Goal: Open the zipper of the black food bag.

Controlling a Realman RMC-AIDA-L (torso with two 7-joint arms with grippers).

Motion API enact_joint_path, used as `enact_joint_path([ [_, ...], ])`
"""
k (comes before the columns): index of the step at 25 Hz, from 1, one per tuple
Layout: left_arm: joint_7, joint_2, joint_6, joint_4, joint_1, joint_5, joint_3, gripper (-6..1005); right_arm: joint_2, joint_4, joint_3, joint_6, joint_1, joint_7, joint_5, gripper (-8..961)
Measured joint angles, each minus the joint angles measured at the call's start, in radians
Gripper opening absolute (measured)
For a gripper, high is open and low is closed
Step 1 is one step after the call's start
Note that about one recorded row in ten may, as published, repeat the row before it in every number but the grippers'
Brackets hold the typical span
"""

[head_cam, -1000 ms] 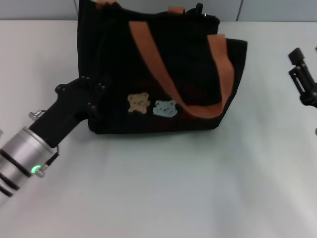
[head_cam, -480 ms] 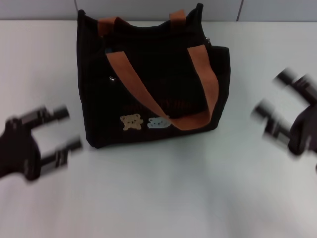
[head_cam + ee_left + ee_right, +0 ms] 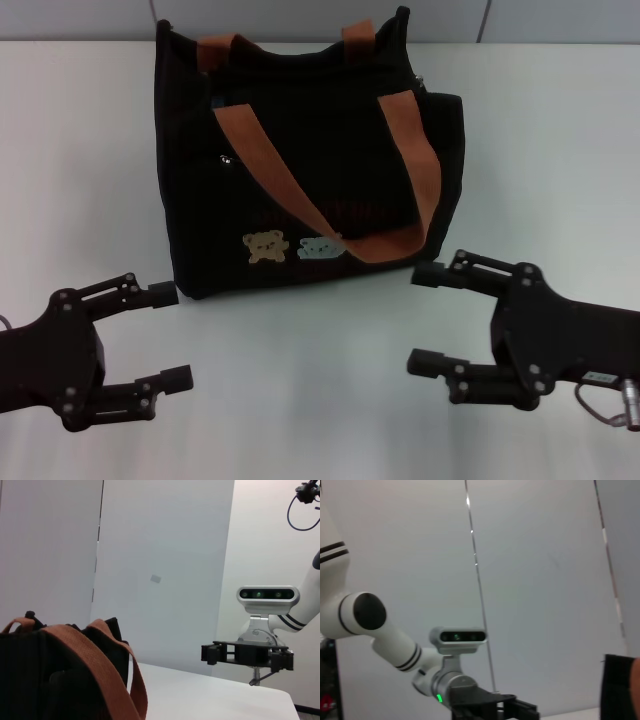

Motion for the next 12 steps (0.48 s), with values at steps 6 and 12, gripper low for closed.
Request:
enact_joint_path([
  [6, -0.001, -0.004, 0.001, 0.000, 0.004, 0.002, 0.002, 818, 0.003, 0.013, -0.024, 0.004, 0.012, 0.005, 0.001, 803],
  [12, -0.001, -0.008, 0.004, 0.001, 0.009, 0.002, 0.003, 818, 0.005, 0.026, -0.016, 0.005, 0.008, 0.001, 0.001, 803],
])
